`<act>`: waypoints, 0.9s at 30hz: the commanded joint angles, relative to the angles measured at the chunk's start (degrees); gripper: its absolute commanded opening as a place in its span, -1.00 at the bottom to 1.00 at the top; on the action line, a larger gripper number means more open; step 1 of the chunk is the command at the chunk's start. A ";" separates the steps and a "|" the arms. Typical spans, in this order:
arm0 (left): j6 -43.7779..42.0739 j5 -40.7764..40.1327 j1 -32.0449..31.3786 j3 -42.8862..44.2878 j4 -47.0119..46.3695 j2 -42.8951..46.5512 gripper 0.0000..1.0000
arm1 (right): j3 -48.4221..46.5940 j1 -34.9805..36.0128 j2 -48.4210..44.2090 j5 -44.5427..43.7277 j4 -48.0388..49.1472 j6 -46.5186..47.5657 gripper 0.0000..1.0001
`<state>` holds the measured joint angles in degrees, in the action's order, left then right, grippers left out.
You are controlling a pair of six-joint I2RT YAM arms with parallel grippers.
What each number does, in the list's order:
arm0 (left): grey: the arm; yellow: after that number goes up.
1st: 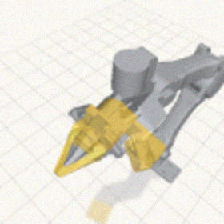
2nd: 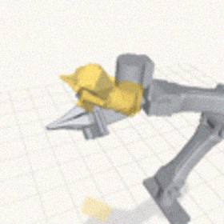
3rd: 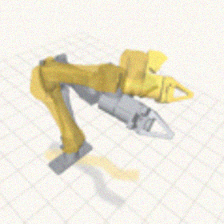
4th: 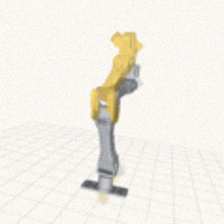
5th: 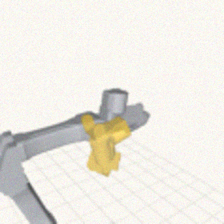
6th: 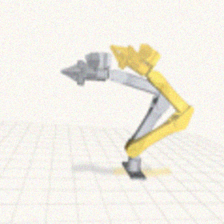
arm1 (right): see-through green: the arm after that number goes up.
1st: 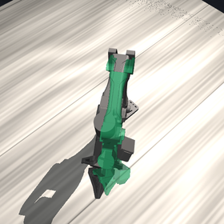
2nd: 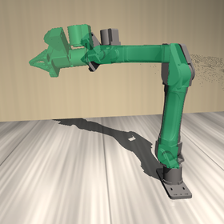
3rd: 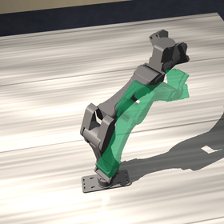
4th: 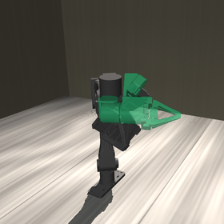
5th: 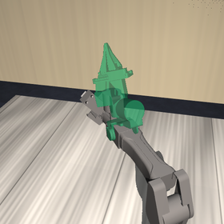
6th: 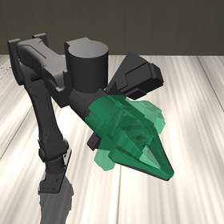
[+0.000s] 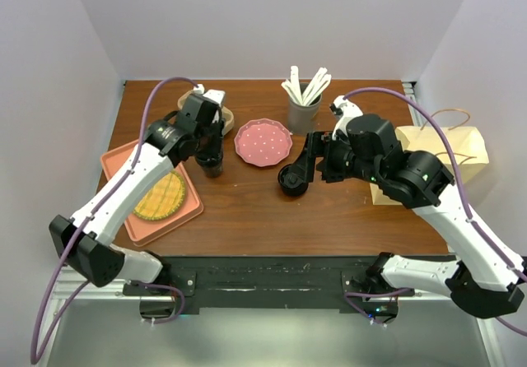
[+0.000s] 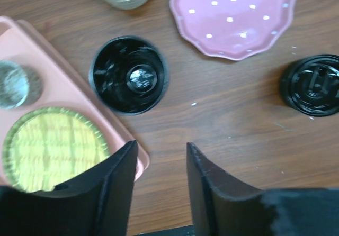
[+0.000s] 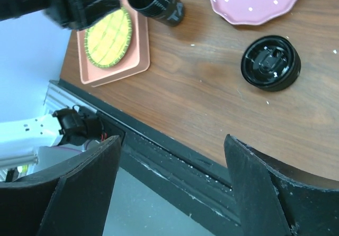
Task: Pack the takeout coffee
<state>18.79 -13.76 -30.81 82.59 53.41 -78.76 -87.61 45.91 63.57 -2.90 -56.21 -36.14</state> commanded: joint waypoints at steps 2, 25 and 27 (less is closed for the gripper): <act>-4.10 4.18 -0.04 3.28 -5.41 -6.56 -0.20 | 0.60 0.23 -1.52 3.76 4.44 3.88 0.65; -8.33 -3.29 0.75 10.23 -4.36 -20.29 -0.47 | -3.18 0.23 2.61 1.31 1.71 10.30 0.72; -8.41 -3.47 0.84 9.70 -4.37 -20.38 -0.47 | -3.53 0.23 2.70 1.14 1.54 10.48 0.73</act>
<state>12.16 -15.49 -30.55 90.91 49.82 -98.83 -88.36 45.93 65.93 -0.75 -54.59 -27.59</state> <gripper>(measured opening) 0.268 0.859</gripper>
